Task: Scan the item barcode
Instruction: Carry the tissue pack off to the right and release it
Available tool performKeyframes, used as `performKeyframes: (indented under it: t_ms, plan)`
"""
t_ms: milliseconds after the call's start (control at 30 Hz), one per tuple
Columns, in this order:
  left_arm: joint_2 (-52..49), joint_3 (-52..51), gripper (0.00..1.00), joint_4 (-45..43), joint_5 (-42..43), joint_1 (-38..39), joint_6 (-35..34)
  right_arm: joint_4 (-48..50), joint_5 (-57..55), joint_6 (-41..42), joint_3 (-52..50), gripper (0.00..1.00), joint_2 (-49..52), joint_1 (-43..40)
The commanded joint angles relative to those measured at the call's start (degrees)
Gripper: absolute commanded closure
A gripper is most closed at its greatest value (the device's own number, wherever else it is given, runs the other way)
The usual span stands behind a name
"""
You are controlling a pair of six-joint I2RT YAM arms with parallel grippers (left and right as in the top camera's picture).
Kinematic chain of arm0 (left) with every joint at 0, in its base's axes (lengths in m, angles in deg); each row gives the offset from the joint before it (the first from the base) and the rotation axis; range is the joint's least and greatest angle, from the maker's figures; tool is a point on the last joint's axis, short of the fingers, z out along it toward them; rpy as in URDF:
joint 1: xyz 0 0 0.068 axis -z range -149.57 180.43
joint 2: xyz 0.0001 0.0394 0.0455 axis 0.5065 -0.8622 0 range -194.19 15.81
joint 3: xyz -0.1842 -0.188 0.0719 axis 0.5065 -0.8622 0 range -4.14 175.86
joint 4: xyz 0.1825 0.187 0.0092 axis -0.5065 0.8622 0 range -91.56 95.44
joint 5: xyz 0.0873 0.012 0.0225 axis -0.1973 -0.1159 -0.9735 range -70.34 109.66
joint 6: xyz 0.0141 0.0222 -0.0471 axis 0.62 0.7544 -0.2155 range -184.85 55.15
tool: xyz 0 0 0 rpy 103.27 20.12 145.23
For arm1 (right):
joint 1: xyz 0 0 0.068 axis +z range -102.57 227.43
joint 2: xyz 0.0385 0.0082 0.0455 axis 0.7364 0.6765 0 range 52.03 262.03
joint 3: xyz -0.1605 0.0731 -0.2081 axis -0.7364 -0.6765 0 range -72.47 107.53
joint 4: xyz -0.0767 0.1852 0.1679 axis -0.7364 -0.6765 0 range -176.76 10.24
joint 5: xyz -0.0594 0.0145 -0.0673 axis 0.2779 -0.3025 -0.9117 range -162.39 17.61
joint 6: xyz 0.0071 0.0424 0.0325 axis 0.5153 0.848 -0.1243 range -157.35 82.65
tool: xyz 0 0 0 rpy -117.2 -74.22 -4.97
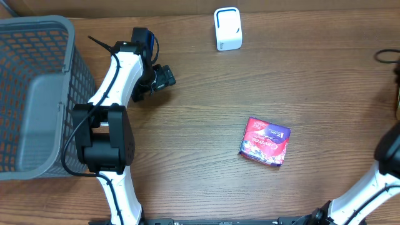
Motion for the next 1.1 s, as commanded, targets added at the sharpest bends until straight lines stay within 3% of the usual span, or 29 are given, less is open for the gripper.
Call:
performKeyframes:
  t_ms: [0,333,567,767,800,867,967,1067]
  plan:
    - [0.2,0.2,0.0,-0.1,0.0,0.3,0.5,-0.3,9.9,5.7,0.7,0.96,-4.9,-4.6]
    - [0.2,0.2,0.0,-0.1,0.0,0.3,0.5,-1.1,24.0,5.6,0.6,0.96,-4.6,-13.4]
    - [0.2,0.2,0.0,-0.1,0.0,0.3,0.5,-1.1,23.8,5.6,0.5,0.84,-4.1,-14.4]
    - [0.2,0.2,0.0,-0.1,0.0,0.3,0.5,-1.7,23.8,5.6,0.3,0.6,-4.1,-14.4]
    - [0.2,0.2,0.0,-0.1,0.0,0.3,0.5,-1.9,23.9,5.6,0.3,0.36,-4.1,-14.4]
    - [0.2,0.2,0.0,-0.1,0.0,0.3,0.5,-2.5,24.5,5.4,0.3,0.12,-4.1,-14.4]
    - [0.2,0.2,0.0,-0.1,0.1,0.4,0.5,-3.0,28.8,4.9,0.3,0.0,-4.1,-14.4]
    - [0.2,0.2,0.0,-0.1,0.0,0.4,0.5,-3.1,34.5,5.0,0.3,0.0,-4.1,-14.4]
